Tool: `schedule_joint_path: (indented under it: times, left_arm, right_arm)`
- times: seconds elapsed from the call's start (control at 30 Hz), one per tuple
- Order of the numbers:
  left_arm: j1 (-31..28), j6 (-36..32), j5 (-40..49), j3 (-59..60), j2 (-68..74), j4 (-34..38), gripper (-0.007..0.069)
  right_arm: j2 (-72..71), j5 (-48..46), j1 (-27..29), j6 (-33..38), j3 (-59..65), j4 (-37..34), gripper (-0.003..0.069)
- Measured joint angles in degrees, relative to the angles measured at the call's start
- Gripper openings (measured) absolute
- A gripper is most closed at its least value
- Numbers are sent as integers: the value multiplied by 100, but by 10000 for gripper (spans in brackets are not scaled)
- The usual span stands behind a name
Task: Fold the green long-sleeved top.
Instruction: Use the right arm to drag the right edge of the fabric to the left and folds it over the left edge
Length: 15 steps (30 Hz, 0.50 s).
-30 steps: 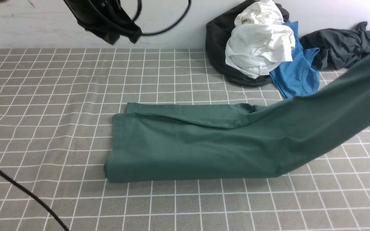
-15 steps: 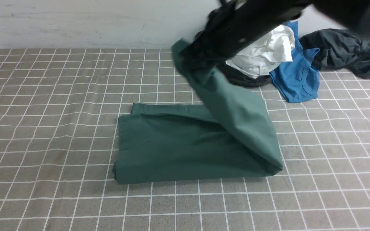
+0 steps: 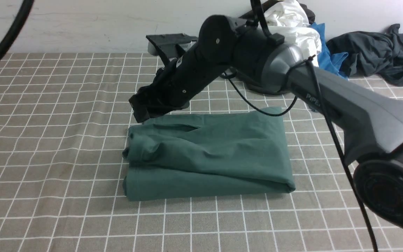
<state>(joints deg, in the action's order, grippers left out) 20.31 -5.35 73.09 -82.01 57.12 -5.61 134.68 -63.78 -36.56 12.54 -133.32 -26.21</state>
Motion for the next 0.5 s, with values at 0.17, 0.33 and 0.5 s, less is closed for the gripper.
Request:
schedule_joint_path:
  times: [0.17, 0.33, 0.5]
  left_arm:
    - [0, 276, 7, 666, -821, -423, -8]
    - [0, 800, 13, 1611, -1724, -887, -8]
    - [0, 1348, 24, 2643, -2864, -1014, -8]
  right_arm:
    - [-249, -705, 117, -164, -476, 650, 506]
    - [-616, -755, 153, -289, -14, 1220, 420]
    - [-465, -760, 52, -230, 738, 1256, 221]
